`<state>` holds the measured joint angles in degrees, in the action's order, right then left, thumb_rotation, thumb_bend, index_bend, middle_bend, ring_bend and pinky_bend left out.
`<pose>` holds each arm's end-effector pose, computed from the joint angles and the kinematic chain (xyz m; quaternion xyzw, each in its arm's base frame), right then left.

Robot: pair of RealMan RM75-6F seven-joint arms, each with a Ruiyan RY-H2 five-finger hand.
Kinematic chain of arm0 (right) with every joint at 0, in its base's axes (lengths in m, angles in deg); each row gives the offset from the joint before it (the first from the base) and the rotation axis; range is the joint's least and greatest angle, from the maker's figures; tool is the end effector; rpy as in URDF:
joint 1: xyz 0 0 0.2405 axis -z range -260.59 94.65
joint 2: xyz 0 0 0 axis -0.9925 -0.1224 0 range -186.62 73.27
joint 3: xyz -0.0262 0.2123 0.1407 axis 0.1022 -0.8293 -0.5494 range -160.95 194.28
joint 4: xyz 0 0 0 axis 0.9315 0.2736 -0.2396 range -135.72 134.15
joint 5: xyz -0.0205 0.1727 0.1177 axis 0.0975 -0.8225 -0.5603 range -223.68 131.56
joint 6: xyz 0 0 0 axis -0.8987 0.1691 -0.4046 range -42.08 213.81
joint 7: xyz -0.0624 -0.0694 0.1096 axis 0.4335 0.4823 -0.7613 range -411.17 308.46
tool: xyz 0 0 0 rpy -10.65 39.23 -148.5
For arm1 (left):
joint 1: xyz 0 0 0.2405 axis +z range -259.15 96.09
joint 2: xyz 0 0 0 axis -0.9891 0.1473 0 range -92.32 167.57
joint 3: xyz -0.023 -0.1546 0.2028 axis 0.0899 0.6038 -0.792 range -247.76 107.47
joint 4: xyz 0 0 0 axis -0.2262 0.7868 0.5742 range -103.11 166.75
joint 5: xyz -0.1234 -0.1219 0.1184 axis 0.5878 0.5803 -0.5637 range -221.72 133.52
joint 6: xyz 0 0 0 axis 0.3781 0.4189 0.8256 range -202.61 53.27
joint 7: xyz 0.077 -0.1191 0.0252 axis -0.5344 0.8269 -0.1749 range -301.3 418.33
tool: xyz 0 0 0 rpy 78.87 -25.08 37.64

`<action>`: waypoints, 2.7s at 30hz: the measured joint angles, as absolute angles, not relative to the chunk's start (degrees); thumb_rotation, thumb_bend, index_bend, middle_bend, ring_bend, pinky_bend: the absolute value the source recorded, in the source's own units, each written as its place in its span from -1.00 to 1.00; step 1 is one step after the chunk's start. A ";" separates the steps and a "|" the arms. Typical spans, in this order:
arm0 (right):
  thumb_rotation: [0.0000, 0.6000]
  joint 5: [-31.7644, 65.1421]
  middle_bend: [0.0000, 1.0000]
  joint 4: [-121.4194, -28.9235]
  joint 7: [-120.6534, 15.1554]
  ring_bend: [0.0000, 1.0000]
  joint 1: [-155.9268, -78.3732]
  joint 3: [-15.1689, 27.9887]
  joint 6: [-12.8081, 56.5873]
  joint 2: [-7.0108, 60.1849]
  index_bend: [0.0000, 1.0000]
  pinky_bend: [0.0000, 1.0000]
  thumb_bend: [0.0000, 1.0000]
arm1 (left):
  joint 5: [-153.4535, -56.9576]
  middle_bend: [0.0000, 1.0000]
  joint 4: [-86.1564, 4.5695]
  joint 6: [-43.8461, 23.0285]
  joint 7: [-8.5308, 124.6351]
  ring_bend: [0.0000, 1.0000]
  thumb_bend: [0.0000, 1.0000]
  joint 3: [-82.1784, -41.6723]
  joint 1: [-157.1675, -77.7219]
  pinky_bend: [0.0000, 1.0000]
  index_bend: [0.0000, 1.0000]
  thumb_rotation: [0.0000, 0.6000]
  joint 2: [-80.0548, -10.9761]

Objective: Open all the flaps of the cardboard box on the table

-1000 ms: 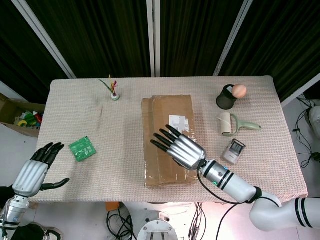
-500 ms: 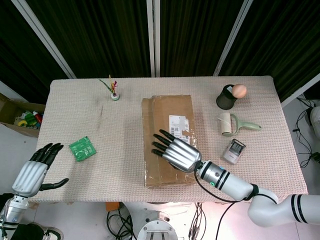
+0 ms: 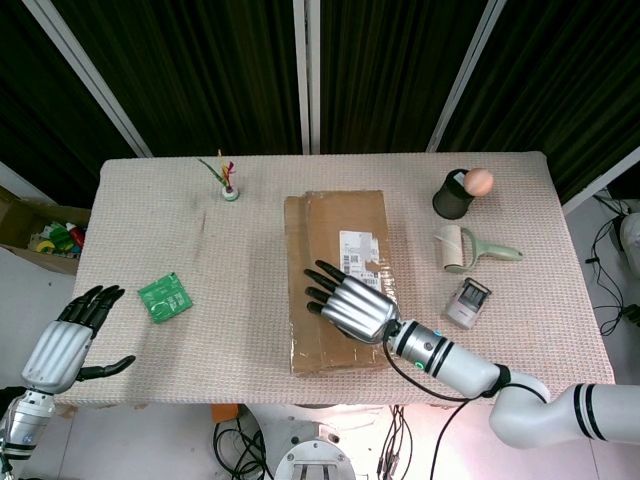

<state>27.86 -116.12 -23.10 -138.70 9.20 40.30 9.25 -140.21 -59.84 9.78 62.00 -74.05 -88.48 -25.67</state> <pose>-0.0279 -0.2825 0.0476 0.8853 -0.1580 0.3597 0.2488 -0.2962 0.1640 0.1381 -0.6684 -0.3866 -0.3951 0.4977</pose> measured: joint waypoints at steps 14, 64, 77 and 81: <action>1.00 28.45 -0.32 -118.21 -22.80 -1.00 -137.21 8.30 36.48 6.15 0.07 -1.00 0.85 | -140.39 -0.88 -60.01 9.78 61.83 -0.92 -1.00 -74.18 -88.47 -0.68 -1.00 -1.00 -25.54; 1.00 49.45 -0.25 -110.70 -75.96 -1.00 -115.78 11.80 21.95 -21.41 0.01 -1.00 0.79 | -140.40 -0.88 -69.50 4.07 51.25 -0.92 -1.00 -74.22 -91.40 -0.68 -1.00 -1.00 -25.60; 0.99 51.84 -0.74 -104.86 -80.47 -1.00 -110.50 11.76 11.05 -17.51 -0.73 -1.00 0.65 | -142.75 -0.88 -72.87 3.79 49.06 -0.92 -1.00 -72.56 -93.92 -0.68 -1.00 -1.00 -22.88; 0.93 50.90 -0.96 -104.25 -77.91 -1.00 -107.37 11.66 6.89 -14.22 -0.96 -1.00 0.56 | -145.15 -0.81 -76.13 2.06 49.69 -0.92 -1.00 -70.40 -97.89 -0.68 -0.95 -1.00 -20.94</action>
